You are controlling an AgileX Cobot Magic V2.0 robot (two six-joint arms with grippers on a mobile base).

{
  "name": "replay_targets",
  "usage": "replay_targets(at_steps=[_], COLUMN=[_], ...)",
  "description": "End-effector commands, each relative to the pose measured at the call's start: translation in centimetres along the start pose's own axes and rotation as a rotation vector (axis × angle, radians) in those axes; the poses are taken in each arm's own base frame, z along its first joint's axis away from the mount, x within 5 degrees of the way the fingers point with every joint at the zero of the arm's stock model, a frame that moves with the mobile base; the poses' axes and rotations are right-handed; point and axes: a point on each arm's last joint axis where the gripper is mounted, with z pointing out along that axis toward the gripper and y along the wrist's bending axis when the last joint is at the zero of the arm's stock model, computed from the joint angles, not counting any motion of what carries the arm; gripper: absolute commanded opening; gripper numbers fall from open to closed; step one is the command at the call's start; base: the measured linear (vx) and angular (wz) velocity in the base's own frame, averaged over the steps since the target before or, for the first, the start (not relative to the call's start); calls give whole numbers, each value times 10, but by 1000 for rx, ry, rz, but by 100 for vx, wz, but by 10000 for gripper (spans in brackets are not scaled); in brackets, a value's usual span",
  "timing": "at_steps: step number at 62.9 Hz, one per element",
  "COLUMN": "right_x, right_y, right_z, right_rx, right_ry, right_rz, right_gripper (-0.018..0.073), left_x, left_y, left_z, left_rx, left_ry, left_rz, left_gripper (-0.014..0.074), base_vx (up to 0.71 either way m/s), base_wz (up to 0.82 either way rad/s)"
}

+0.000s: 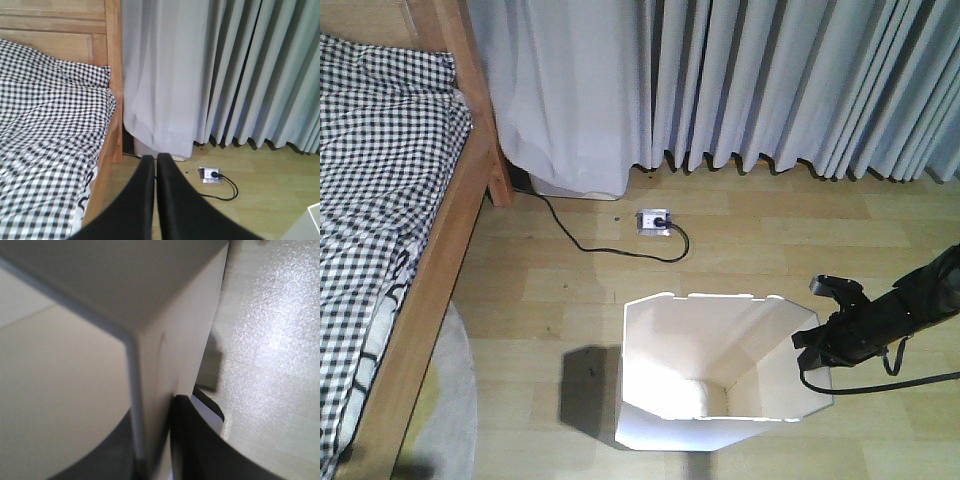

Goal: Move trash bin to bedside with robot
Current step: 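Drive closer to the bed frame, keeping the bin gripped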

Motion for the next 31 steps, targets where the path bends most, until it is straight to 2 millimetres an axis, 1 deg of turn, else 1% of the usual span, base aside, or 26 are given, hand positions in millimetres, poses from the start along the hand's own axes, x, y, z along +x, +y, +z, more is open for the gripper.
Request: replay_targets(at_steps=[1,31], right_x=[-17,-17], right_y=[21,21], right_z=[-27,-27], right_rx=[-147,-147], right_ry=[-51,-51], right_rz=[-18,-18], right_gripper=[-4,-4], left_x=[-1,-1], left_y=[0,0], left_z=[1,1], left_rx=[4,4], left_ry=[-64,-64], left_rz=[-10,-10], left_gripper=[-6,-6], base_vx=[14,14], base_wz=[-7,-7])
